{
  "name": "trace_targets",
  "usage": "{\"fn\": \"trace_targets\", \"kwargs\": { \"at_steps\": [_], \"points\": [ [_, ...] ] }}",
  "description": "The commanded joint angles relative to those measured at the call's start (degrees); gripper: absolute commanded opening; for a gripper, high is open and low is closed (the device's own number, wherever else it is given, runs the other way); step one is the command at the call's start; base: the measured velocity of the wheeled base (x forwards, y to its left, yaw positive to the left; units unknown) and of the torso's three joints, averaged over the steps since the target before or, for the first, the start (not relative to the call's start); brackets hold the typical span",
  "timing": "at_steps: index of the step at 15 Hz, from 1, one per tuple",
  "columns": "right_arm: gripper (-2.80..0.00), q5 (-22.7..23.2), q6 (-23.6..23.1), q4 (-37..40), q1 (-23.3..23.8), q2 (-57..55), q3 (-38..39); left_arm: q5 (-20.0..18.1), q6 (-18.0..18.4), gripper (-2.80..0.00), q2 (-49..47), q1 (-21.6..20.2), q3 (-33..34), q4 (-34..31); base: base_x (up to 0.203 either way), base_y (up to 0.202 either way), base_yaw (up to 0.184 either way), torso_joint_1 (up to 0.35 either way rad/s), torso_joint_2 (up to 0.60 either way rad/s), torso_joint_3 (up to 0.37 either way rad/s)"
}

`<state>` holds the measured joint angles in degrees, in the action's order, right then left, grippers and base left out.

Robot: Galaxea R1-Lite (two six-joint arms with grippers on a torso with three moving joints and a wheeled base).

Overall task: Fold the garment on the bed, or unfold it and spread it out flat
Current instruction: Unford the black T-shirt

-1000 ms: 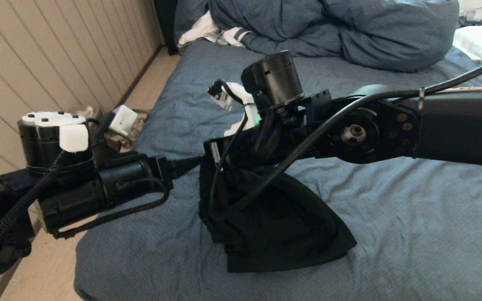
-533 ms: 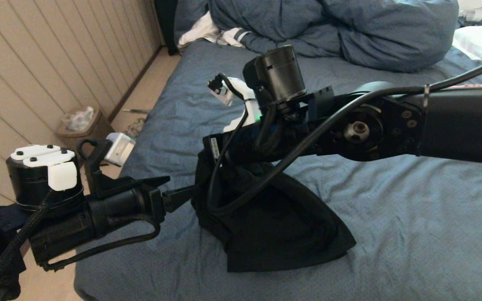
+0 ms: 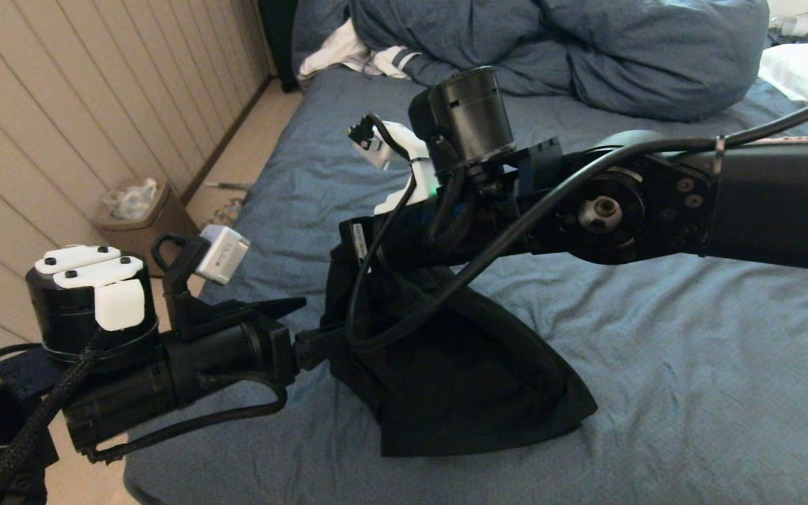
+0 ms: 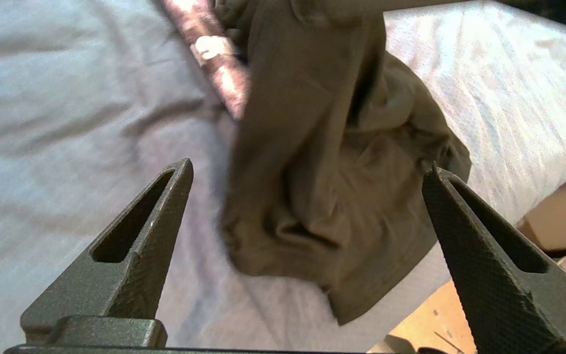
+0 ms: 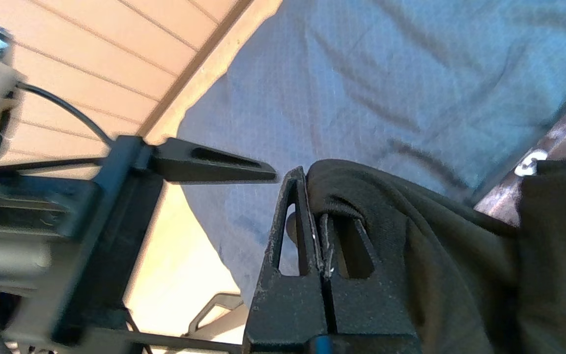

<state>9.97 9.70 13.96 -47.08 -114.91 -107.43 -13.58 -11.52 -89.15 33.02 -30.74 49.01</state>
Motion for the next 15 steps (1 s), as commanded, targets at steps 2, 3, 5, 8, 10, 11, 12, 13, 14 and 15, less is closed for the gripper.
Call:
{"fn": "trace_targets", "kwargs": {
  "at_steps": [2, 3, 5, 8, 10, 11, 12, 13, 14, 15],
  "points": [
    [-2.8, 0.0, 0.1, 0.3, -0.1, 0.0, -0.4, 0.0, 1.9, 0.0, -5.0, 0.7, -3.3, 0.4, 0.0, 0.0, 0.0, 0.0, 0.0, 0.0],
    [-2.8, 0.0, 0.1, 0.3, -0.1, 0.1, -0.4, 0.1, 2.1, 0.0, -6.9, 0.6, -4.9, 0.3, 0.0, 0.0, 0.0, 0.0, 0.0, 0.0],
    [-2.8, 0.1, 0.0, 0.4, -0.2, 0.1, -0.8, 0.2, 2.4, 0.0, -9.9, -0.6, -7.2, 0.6, 0.0, 0.0, 0.0, 0.0, 0.0, 0.0],
    [-2.8, 0.1, 0.0, 0.4, -0.4, 0.0, -0.7, 0.2, 2.7, 0.0, -11.6, -2.3, -10.1, 0.2, 0.0, 0.0, 0.0, 0.0, 0.0, 0.0],
    [-2.8, 0.1, 0.0, 0.4, -0.4, 0.0, -0.8, 0.5, 2.7, 0.0, -12.7, -2.4, -10.9, 0.2, 0.0, 0.0, 0.0, 0.0, 0.0, 0.0],
    [-2.8, 0.1, 0.0, 0.4, -0.4, 0.0, -0.8, 0.6, 2.7, -2.8, -13.2, -2.4, -11.5, 0.2, 0.0, 0.0, 0.0, 0.0, 0.0, 0.0],
    [-2.8, 0.1, 0.0, 0.6, -0.4, 0.1, -0.8, 0.7, 2.6, -2.8, -13.7, -2.4, -11.7, 0.5, 0.0, 0.0, 0.0, 0.0, 0.0, 0.0],
    [-2.8, 0.1, 0.0, 1.0, -0.4, 0.1, -0.8, 0.6, 2.6, -2.8, -13.9, -2.4, -11.7, 0.7, 0.0, 0.0, 0.0, 0.0, 0.0, 0.0],
    [-2.8, 0.1, 0.0, 1.1, -0.4, 0.1, -0.9, 0.6, 2.6, -2.8, -13.9, -2.4, -11.6, 0.8, 0.0, 0.0, 0.0, 0.0, 0.0, 0.0],
    [-2.8, 0.1, 0.0, 1.1, -0.4, 0.1, -0.8, 0.6, 2.6, -2.8, -13.8, -2.4, -11.6, 0.9, 0.0, 0.0, 0.0, 0.0, 0.0, 0.0]
  ]
}}
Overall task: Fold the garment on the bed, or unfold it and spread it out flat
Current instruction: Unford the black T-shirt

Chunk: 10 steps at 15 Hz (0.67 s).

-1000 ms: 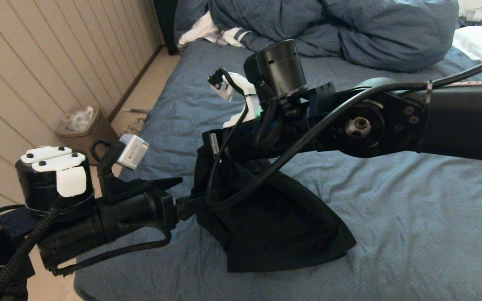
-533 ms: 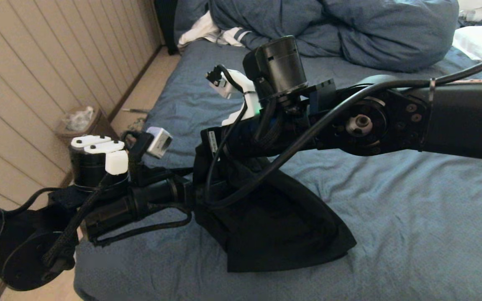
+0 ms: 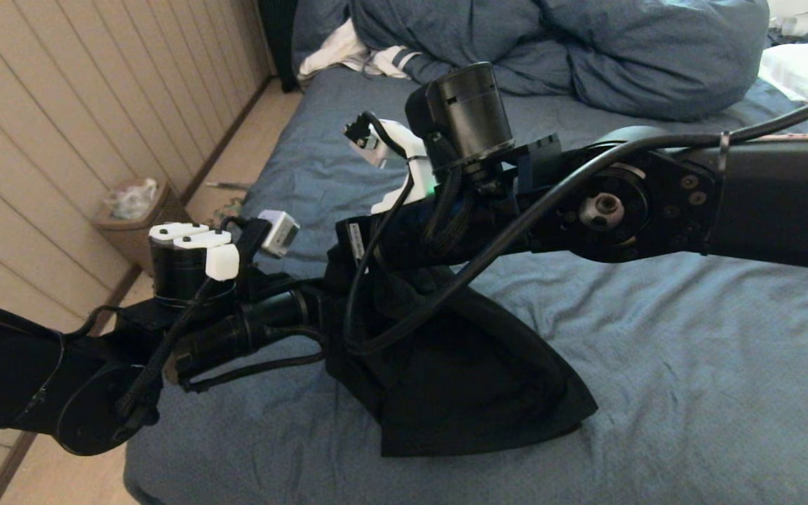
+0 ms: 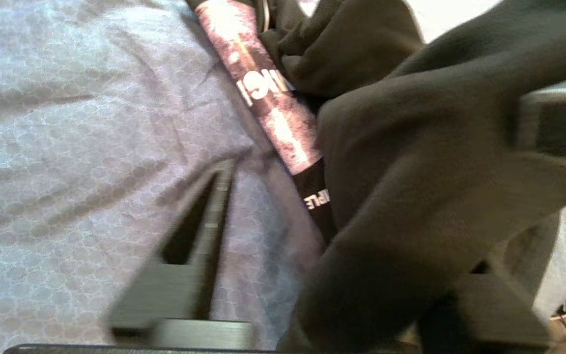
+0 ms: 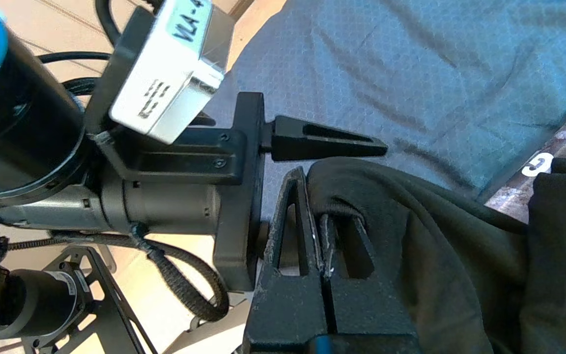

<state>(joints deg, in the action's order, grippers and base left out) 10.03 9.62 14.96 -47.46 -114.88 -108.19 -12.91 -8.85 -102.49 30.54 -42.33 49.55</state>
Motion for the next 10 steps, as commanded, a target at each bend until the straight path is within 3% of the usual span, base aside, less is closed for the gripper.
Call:
{"fn": "trace_targets", "kwargs": {
  "at_steps": [1, 5, 6, 10],
  "points": [
    [-2.8, 0.1, 0.0, 0.2, 0.0, 0.1, 0.0, -0.1, -0.1, -2.8, -0.3, 0.0, 0.0, 0.4, 0.0, 0.0, 0.0, 0.0, 0.0, 0.0],
    [-2.8, -0.1, 0.1, 0.1, 0.0, 0.4, 0.5, -0.1, -0.2, -2.8, 0.2, 0.0, 0.1, 0.4, 0.0, 0.0, 0.0, 0.0, 0.0, 0.0],
    [0.0, -0.1, 0.1, 0.1, 0.1, 0.5, 0.7, -0.1, -0.2, -2.8, 0.2, 0.0, 0.1, 0.4, 0.0, 0.0, 0.0, 0.0, 0.0, 0.0],
    [0.0, 0.0, -0.6, 0.1, 0.4, 2.4, 1.9, -0.1, -0.3, -2.8, 0.9, 0.0, 0.2, 0.4, 0.0, 0.0, 0.0, 0.0, 0.0, 0.0]
  ]
}}
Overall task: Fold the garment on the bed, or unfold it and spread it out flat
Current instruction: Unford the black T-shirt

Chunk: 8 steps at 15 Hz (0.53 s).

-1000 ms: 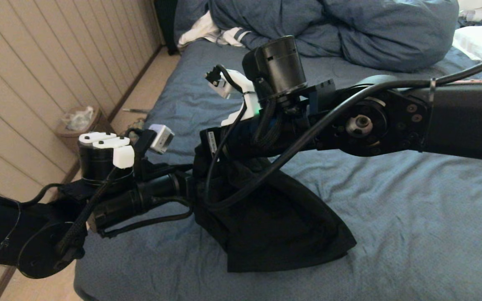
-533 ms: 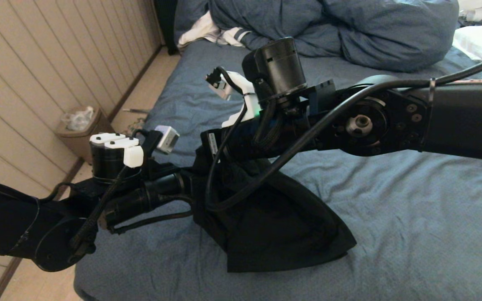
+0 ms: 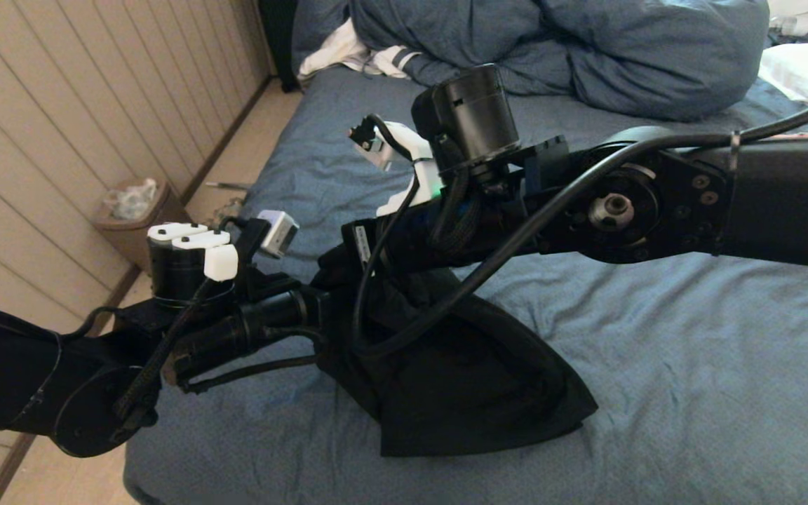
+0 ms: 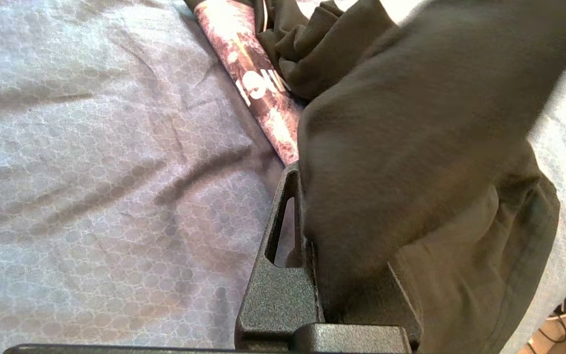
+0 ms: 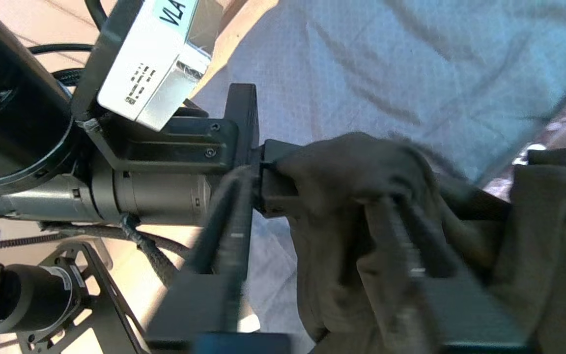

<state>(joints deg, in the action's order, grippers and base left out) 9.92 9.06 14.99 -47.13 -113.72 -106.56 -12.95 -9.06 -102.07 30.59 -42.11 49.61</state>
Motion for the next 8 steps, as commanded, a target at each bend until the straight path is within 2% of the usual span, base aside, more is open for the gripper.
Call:
{"fn": "trace_targets", "kwargs": {
  "at_steps": [1, 5, 8],
  "points": [
    [0.0, 0.1, 0.0, 0.1, 0.2, 2.1, 0.4, 0.0, -0.2, -2.8, 0.6, 0.0, -0.1, 0.3, 0.0, 0.0, 0.0, 0.0, 0.0, 0.0],
    [0.0, 0.2, 0.3, 0.1, 2.2, 6.5, 2.1, 0.1, -0.4, -2.8, 1.0, -0.1, -0.3, 0.4, 0.0, 0.0, 0.0, 0.0, 0.0, 0.0],
    [0.0, 0.4, 0.7, -0.1, 5.5, 11.7, 10.6, 2.6, -0.7, -2.8, 2.6, -2.9, -2.6, 0.4, 0.0, 0.0, 0.0, 0.0, 0.0, 0.0]
  ]
}}
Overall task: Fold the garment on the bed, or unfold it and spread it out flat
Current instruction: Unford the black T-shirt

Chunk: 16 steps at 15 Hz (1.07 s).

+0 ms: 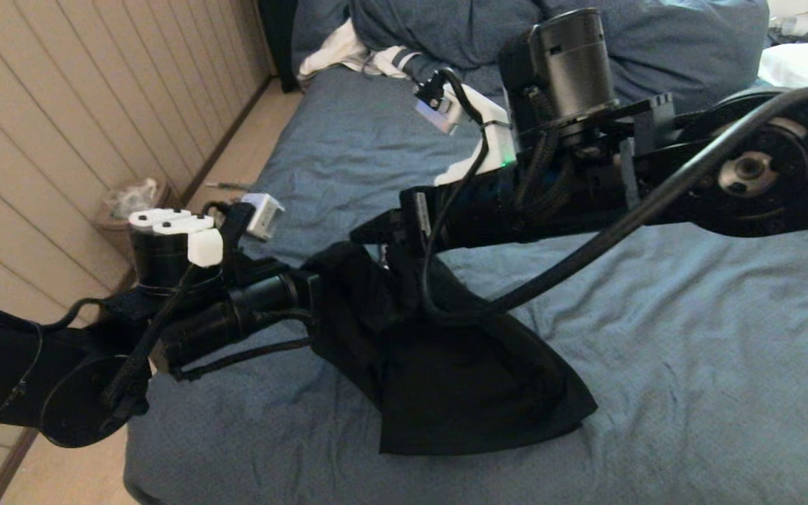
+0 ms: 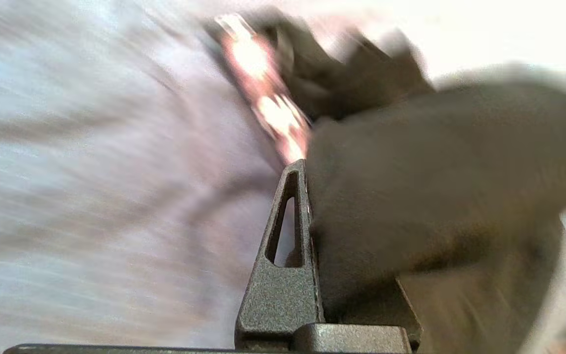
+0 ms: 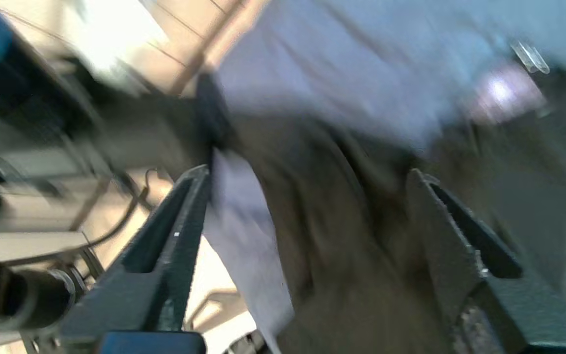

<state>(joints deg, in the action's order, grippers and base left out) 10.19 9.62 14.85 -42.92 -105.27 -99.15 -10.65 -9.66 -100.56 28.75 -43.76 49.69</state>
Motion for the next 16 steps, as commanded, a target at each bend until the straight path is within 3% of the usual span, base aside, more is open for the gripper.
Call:
{"fn": "trace_targets", "kwargs": {
  "at_steps": [1, 7, 15, 16],
  "points": [
    [0.0, 0.2, 0.2, -0.1, 2.4, 4.7, 6.8, 0.6, -0.8, -2.8, 2.5, -2.1, -1.7, -0.2, 0.0, 0.0, 0.0, 0.0, 0.0, 0.0],
    [0.0, 0.4, 0.4, -6.4, 5.8, 8.5, 22.1, 1.1, -3.8, -2.8, 8.6, -6.2, -3.3, -3.4, 0.0, 0.0, 0.0, 0.0, 0.0, 0.0],
    [0.0, 0.3, 0.3, -12.5, 5.7, 3.6, 26.4, 2.4, -4.5, -2.8, 8.7, -6.1, 0.0, -2.7, 0.0, 0.0, 0.0, 0.0, 0.0, 0.0],
    [-2.8, 0.3, 0.3, -12.7, 5.8, 3.3, 26.2, 2.4, -4.6, -2.8, 8.8, -6.1, 0.3, -2.7, 0.0, 0.0, 0.0, 0.0, 0.0, 0.0]
  ]
}}
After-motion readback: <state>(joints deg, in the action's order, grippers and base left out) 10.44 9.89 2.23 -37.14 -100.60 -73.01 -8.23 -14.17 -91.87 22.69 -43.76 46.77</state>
